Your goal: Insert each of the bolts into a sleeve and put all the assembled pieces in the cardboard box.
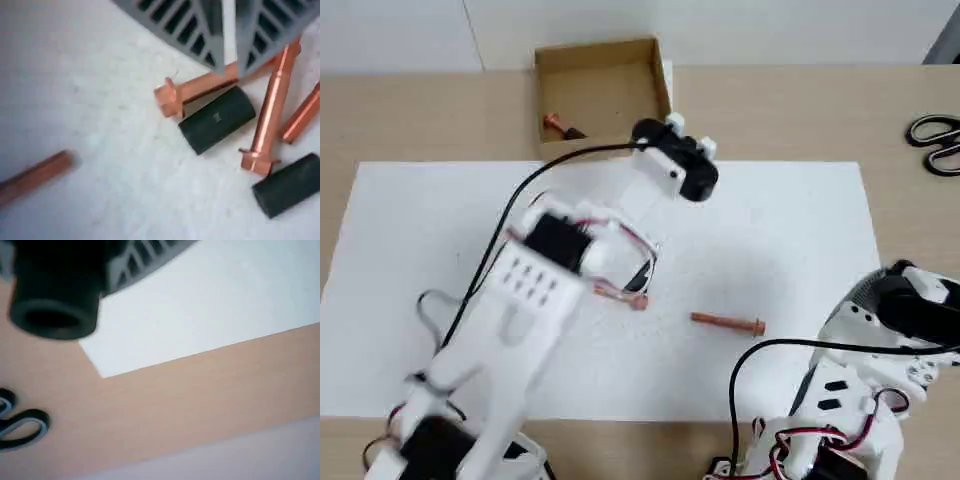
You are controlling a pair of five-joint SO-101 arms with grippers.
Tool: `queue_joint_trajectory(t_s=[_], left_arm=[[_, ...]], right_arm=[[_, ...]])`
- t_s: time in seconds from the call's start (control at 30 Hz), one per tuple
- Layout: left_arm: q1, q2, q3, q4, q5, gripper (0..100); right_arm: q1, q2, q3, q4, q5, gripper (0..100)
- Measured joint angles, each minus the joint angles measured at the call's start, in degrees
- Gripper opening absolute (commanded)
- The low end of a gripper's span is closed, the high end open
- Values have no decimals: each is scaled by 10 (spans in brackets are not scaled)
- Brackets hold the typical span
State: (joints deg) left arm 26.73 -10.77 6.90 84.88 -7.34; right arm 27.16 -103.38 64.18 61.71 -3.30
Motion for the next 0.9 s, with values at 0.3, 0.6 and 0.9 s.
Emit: queue_joint_trajectory(t_s=[0.3, 0.6, 0.9], left_arm=[[31, 124, -75, 55, -171, 6], [120, 129, -82, 23, -236, 6], [181, 194, -82, 4, -367, 6]], right_arm=[[27, -1, 0, 36, 0, 4], [235, -2, 13, 36, -17, 4], [341, -4, 33, 42, -17, 4]])
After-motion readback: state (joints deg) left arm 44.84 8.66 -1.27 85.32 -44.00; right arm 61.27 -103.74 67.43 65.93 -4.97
